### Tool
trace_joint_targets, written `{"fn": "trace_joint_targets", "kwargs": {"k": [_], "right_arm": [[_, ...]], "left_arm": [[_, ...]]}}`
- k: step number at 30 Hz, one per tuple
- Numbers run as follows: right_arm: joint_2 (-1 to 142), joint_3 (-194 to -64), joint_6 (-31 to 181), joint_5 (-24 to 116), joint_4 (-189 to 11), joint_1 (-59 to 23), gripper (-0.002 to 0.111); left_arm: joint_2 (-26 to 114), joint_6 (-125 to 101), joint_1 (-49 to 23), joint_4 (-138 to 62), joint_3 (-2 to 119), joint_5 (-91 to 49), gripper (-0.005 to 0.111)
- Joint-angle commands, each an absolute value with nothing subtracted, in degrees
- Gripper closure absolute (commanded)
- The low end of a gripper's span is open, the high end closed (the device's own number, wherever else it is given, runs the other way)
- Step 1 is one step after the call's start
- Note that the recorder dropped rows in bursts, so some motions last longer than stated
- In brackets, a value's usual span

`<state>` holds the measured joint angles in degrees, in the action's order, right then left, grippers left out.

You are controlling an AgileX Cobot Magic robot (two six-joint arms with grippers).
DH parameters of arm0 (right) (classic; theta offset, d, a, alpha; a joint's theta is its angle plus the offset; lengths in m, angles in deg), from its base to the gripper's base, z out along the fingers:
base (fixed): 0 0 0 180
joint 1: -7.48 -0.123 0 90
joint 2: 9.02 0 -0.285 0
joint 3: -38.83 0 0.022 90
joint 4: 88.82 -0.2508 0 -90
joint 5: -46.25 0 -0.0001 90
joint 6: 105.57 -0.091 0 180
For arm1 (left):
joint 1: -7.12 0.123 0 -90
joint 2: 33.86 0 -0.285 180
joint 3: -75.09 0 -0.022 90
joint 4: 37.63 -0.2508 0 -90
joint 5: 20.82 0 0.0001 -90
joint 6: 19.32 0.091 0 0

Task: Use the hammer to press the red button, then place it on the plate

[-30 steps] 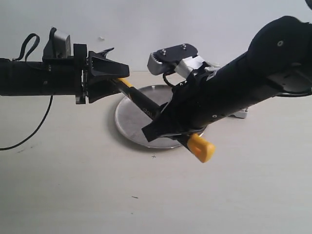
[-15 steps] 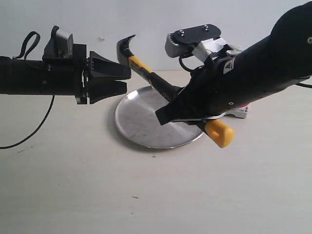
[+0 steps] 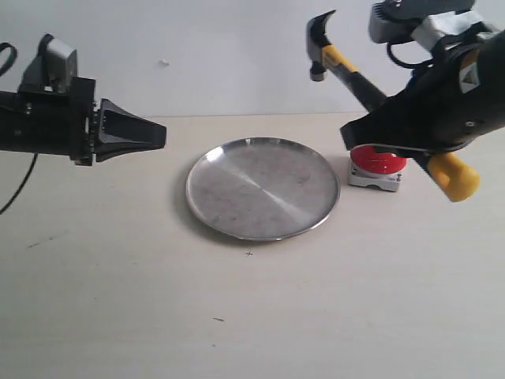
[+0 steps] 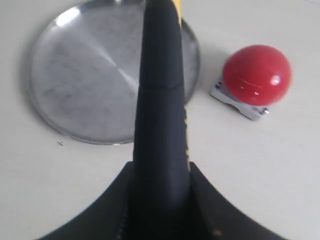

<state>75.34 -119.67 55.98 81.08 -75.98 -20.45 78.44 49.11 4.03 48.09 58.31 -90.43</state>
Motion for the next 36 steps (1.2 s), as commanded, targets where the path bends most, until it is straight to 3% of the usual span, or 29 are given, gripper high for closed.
{"fn": "trace_joint_targets", "kwargs": {"k": [1, 6, 12, 17, 22, 29, 36], "right_arm": [[71.6, -119.0, 53.4, 84.1, -73.7, -16.6, 0.108], [69.0, -119.0, 54.6, 90.6, -72.8, -14.0, 0.108], [62.8, -113.3, 54.6, 85.5, -72.1, -10.1, 0.108], [60.9, -107.5, 54.6, 78.4, -72.3, -4.7, 0.108], [61.1, -102.2, 53.0, 68.3, -72.8, -0.6, 0.108], [63.5, -102.0, 54.8, 64.6, -75.1, 3.0, 0.108], [63.6, -100.4, 54.7, 57.7, -75.1, 6.4, 0.108]], "left_arm": [[71.1, 52.1, 6.9, 48.6, 52.7, -90.8, 0.107], [61.3, 57.2, 7.2, 51.5, 44.4, -90.8, 0.107], [43.6, 62.9, 7.2, 54.7, 30.1, -90.7, 0.107], [23.6, 61.9, 7.2, 54.8, 18.5, -74.4, 0.107], [0.1, 50.9, 7.2, 49.5, 10.8, -62.4, 0.107], [-25.9, 21.4, 7.2, 27.5, 8.8, -53.3, 0.107], [-24.3, 20.6, 7.2, 27.2, 10.6, -54.2, 0.107]]}}
